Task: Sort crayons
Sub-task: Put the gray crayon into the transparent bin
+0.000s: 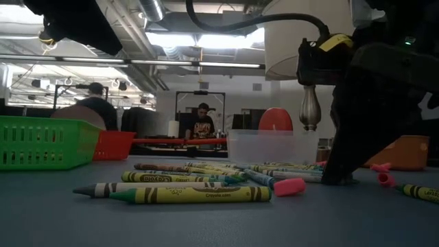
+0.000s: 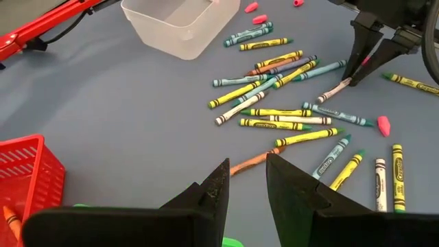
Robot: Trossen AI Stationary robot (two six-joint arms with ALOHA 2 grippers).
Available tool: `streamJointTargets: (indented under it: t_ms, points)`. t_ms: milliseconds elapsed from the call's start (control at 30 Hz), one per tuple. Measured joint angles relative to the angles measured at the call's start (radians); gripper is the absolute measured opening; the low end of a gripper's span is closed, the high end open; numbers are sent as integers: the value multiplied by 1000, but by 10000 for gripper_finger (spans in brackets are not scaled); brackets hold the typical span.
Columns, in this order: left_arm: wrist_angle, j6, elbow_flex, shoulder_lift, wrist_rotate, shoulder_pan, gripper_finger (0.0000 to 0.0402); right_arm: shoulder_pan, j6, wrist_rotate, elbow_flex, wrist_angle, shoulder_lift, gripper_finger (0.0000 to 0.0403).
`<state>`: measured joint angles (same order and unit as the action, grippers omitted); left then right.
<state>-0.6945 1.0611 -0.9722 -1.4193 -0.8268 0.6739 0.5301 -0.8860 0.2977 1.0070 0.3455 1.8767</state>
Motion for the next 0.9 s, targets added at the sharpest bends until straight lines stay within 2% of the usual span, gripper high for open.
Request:
streamJointTargets:
  t_ms: [100,300,567,733,900]
  points:
    - [0,0,0,0,0,0,80,0,5,1,17,7,0,32]
    - [0,0,0,0,1,0,80,-8,85,2,71,68,-11,10]
    - [0,-7,0,0,2,0,80,-50,165,53,90,136,-106,16]
    - [1,-81,0,0,2,-4,80,-112,304,74,91,164,-189,11]
    - [5,-157,0,0,2,-33,80,-222,466,122,91,184,-254,17]
